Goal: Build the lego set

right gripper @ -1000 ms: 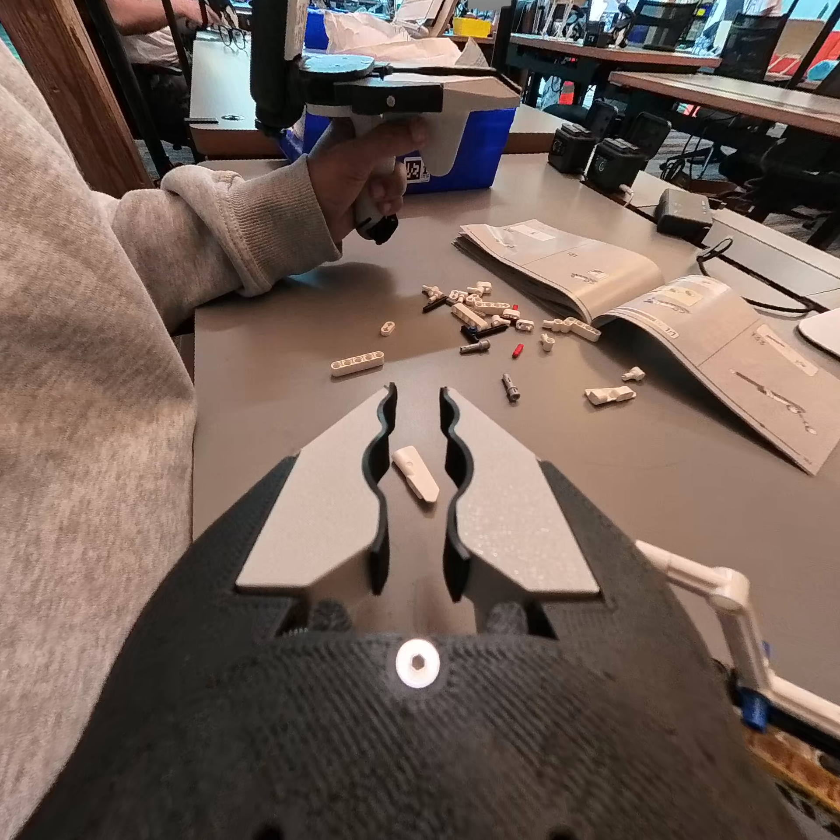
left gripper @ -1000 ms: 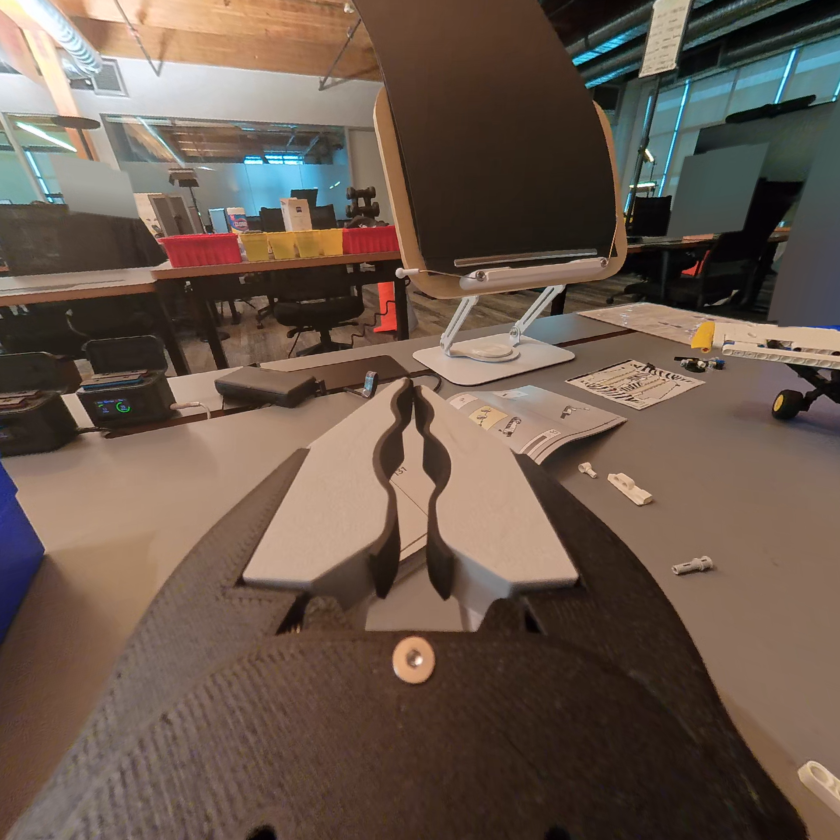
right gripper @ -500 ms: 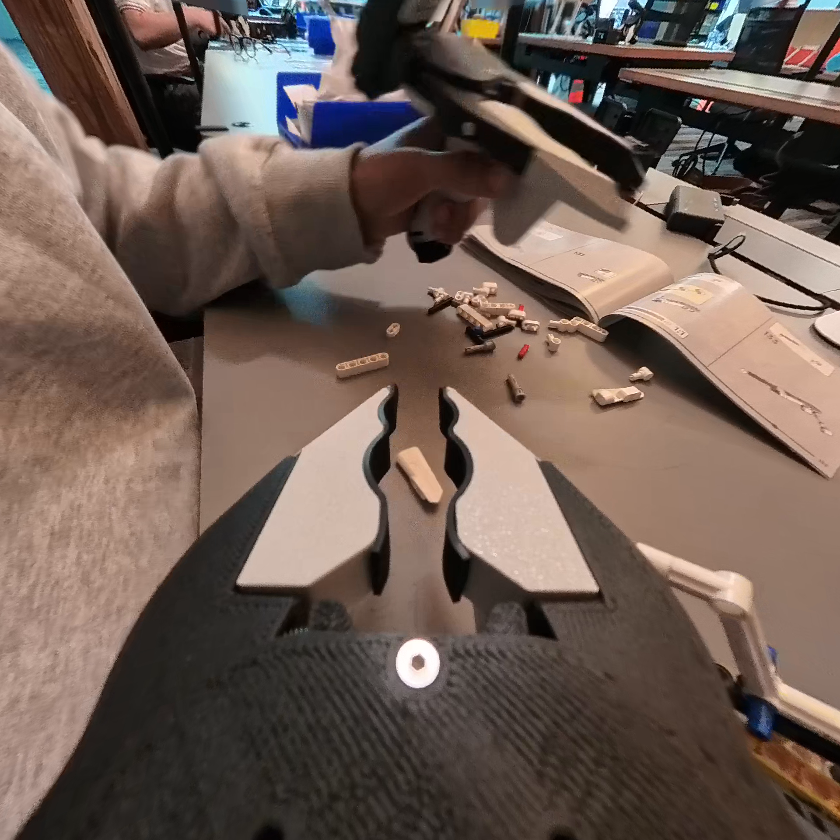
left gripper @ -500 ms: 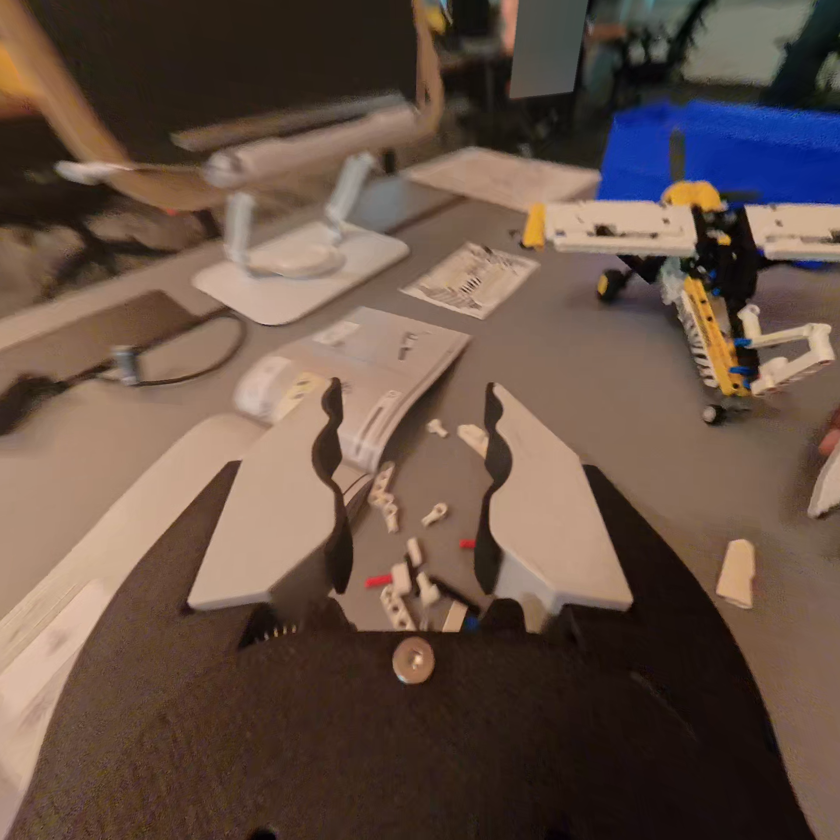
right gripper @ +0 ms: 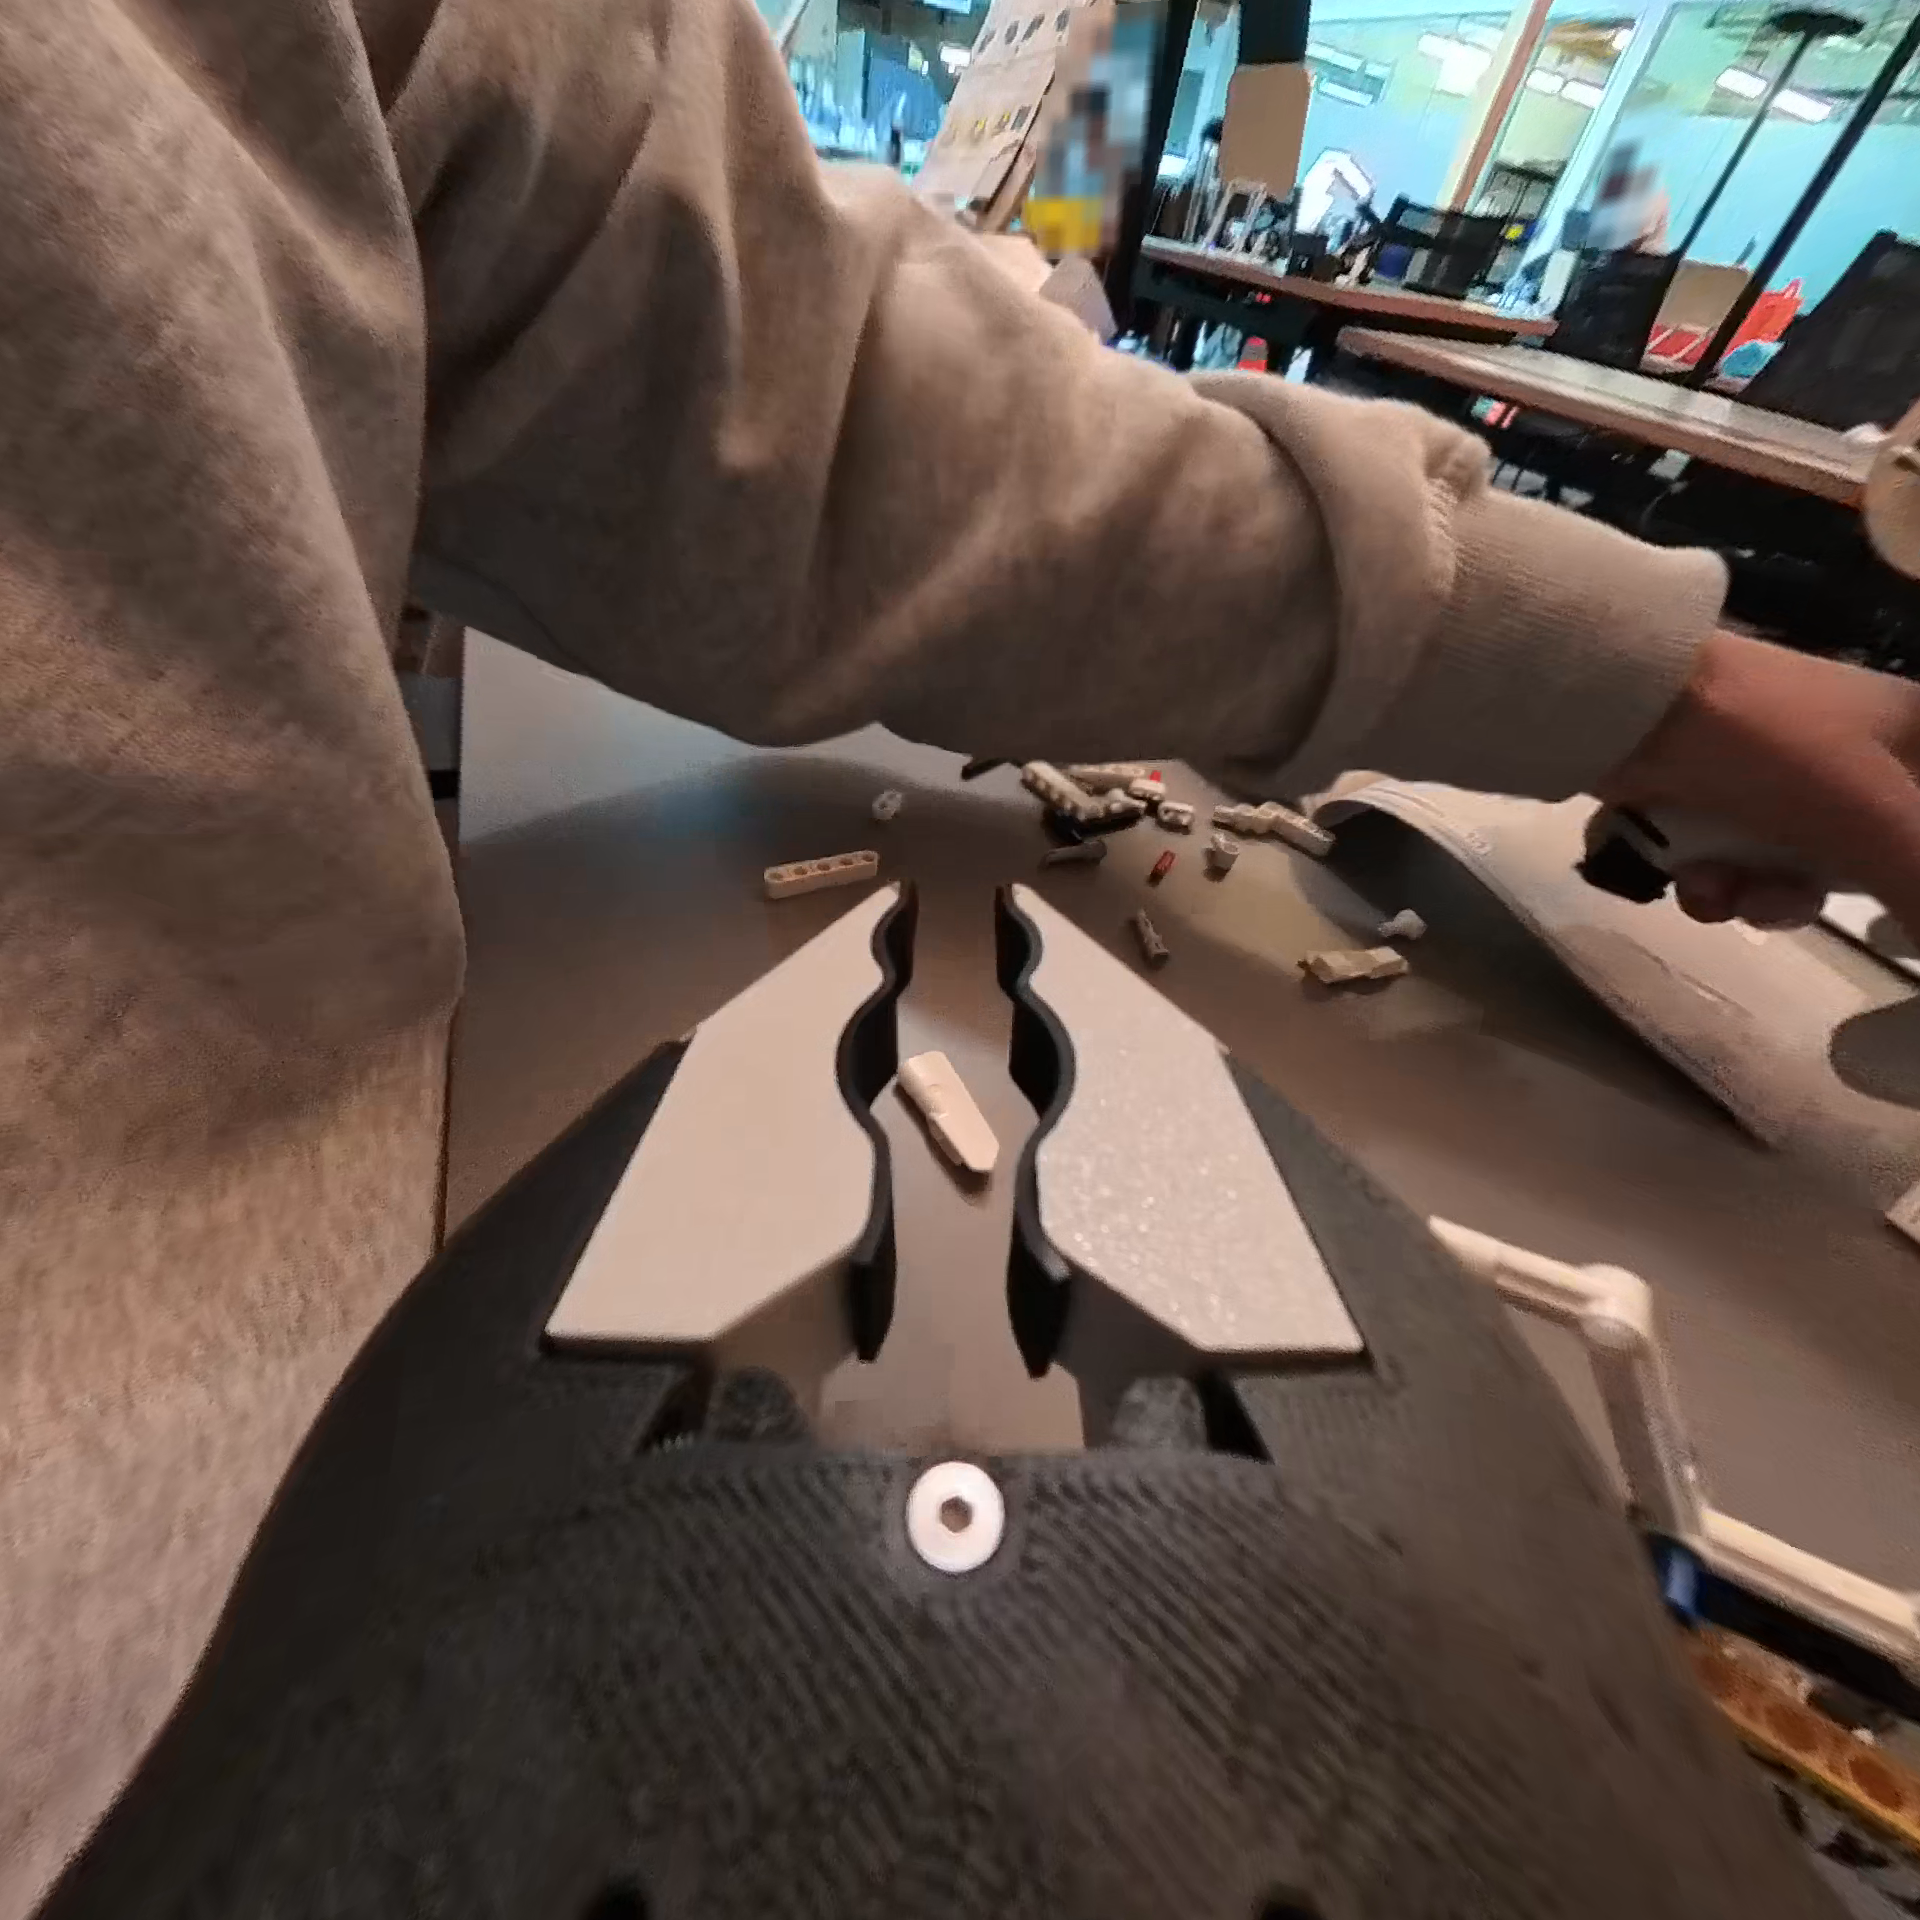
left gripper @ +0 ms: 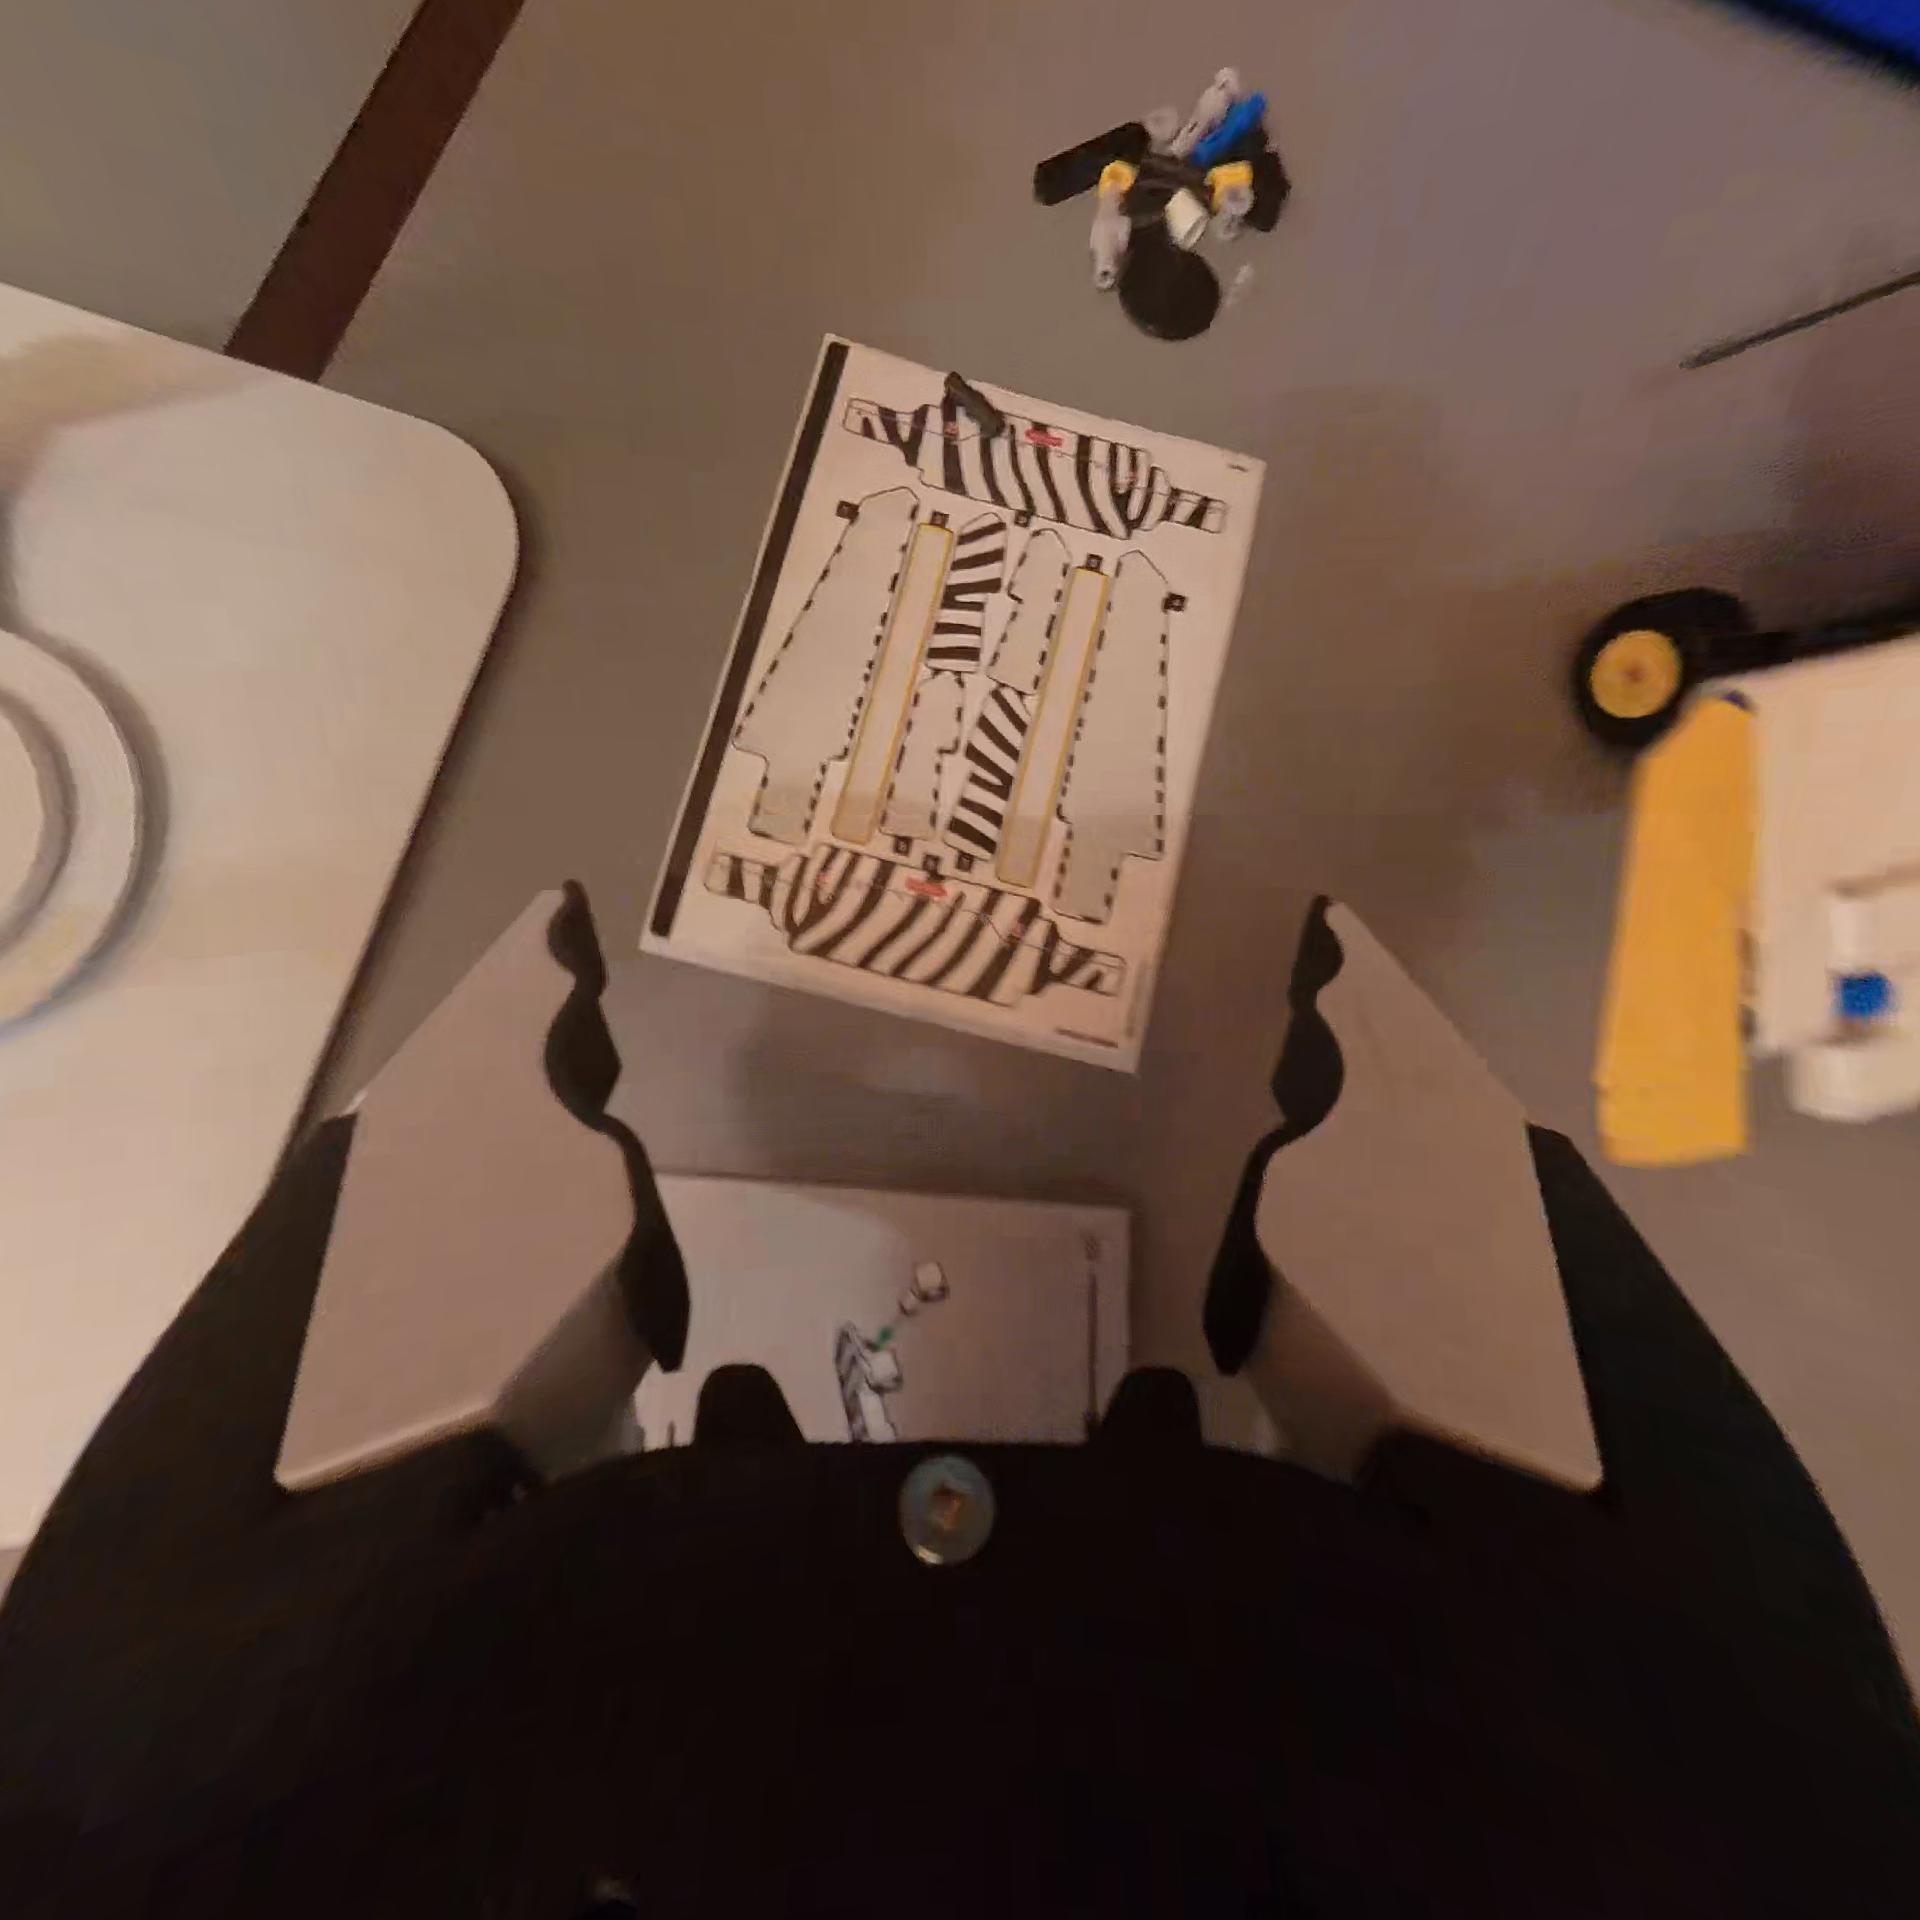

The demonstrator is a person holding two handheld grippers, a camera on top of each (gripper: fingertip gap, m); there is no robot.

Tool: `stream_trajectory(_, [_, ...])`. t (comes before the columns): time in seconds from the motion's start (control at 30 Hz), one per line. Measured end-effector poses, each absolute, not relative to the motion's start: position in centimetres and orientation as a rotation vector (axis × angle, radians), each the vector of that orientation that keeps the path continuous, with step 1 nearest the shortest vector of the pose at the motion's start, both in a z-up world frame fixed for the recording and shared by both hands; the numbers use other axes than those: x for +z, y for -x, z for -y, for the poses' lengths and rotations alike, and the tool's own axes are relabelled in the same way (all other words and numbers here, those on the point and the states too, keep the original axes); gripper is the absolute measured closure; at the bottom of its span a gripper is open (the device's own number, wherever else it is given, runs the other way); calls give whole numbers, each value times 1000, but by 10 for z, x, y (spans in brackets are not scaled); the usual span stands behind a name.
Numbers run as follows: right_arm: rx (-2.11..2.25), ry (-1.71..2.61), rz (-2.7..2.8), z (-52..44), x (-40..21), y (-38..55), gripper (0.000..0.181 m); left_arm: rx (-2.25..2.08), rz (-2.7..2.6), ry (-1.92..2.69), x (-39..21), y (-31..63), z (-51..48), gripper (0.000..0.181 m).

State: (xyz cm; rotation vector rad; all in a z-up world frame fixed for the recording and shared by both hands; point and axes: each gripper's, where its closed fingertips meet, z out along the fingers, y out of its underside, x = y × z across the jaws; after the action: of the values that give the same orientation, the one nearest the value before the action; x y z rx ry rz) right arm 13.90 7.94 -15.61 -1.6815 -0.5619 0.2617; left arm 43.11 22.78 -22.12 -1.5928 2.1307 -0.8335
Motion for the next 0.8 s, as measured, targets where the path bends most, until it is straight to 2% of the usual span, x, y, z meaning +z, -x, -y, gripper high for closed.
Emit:
stream_trajectory(0.1, [260,1615,517,-75,-145,-145,169,-700,-2204,1558,-234,-436,-231,44])
stream_trajectory(0.2, [256,1565,480,-72,-137,-150,170,-661,-2284,1555,-248,-427,-226,49])
stream_trajectory(0.37, [228,1557,482,-71,-136,-149,171,-739,-2229,1571,-241,-420,-227,86])
stream_trajectory(0.6, [196,1594,517,-74,-142,-144,171,-811,-2247,1606,-236,-389,-224,156])
stream_trajectory(0.8, [170,1618,558,-75,-147,-139,170,-952,-2131,1648,-213,-362,-223,165])
